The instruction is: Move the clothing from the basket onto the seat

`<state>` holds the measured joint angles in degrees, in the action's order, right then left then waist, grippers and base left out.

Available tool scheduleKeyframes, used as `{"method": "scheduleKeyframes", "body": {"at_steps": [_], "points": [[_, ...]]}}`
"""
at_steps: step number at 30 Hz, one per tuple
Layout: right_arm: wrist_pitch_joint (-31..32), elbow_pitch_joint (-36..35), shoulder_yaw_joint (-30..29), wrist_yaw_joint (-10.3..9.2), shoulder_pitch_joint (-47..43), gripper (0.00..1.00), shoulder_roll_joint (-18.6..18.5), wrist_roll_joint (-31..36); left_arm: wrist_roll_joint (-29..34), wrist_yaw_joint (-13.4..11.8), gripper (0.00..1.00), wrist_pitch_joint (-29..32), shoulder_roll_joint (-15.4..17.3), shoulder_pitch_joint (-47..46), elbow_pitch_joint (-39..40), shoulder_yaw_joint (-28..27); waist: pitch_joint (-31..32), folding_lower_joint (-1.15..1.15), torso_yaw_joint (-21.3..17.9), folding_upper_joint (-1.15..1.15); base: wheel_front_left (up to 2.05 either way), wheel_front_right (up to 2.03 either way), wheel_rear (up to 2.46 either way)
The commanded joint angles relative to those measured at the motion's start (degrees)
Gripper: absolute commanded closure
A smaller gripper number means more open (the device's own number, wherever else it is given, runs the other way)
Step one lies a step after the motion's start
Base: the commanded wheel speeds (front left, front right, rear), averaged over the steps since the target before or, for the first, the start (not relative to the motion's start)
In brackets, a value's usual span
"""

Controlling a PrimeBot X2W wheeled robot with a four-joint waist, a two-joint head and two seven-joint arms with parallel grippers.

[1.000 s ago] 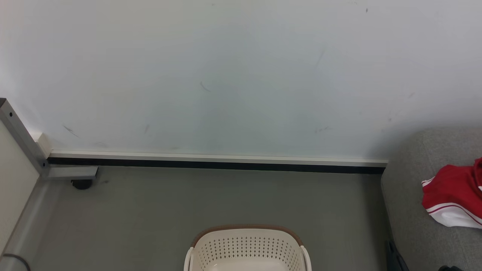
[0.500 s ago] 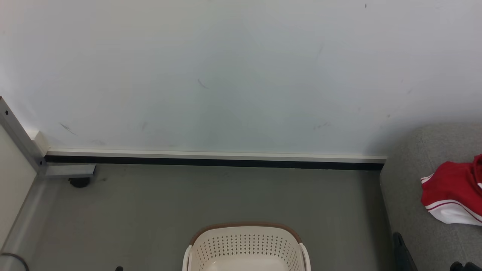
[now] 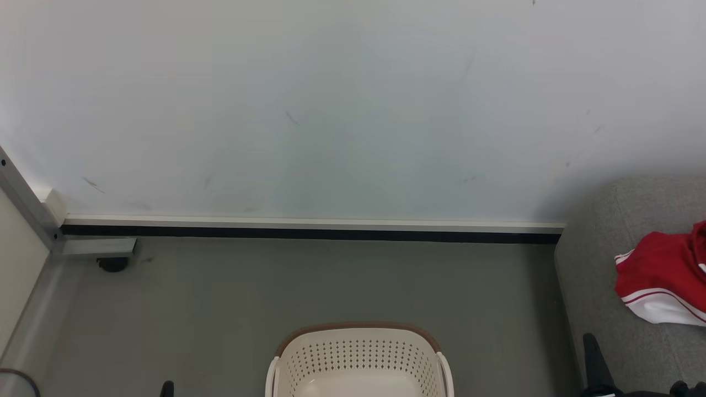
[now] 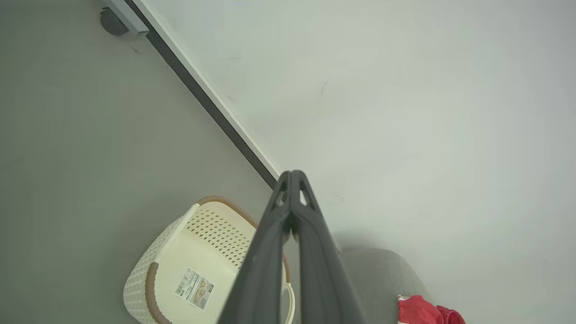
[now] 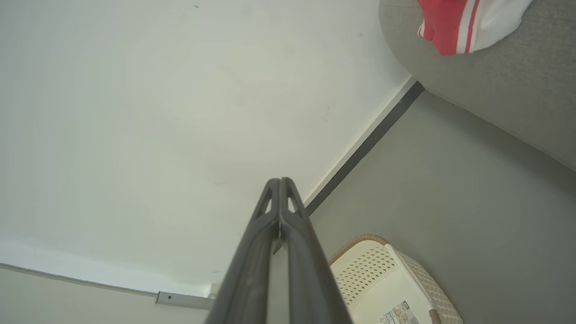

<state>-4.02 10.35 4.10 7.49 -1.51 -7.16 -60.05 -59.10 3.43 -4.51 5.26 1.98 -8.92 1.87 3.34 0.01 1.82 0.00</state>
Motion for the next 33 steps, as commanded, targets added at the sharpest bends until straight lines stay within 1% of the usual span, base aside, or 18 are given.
{"method": "scheduleKeyframes", "body": {"at_steps": [1,33], "points": [[0.5,-0.2,-0.5,0.01,1.5,1.0,0.0,-2.0,-2.3,0.3,1.0,0.4,0.2,-1.5,0.1,-0.6,-0.1,0.0,-0.1,0.0,0.0,0.0,0.0],[5.3,2.1,-4.7,0.01,5.0,1.0,0.9,-19.6,-19.6,2.4,1.0,4.5,-0.6,-4.8,-2.2,-3.3,-1.6,-0.01,-0.9,0.0,0.0,0.0,0.0]]}}
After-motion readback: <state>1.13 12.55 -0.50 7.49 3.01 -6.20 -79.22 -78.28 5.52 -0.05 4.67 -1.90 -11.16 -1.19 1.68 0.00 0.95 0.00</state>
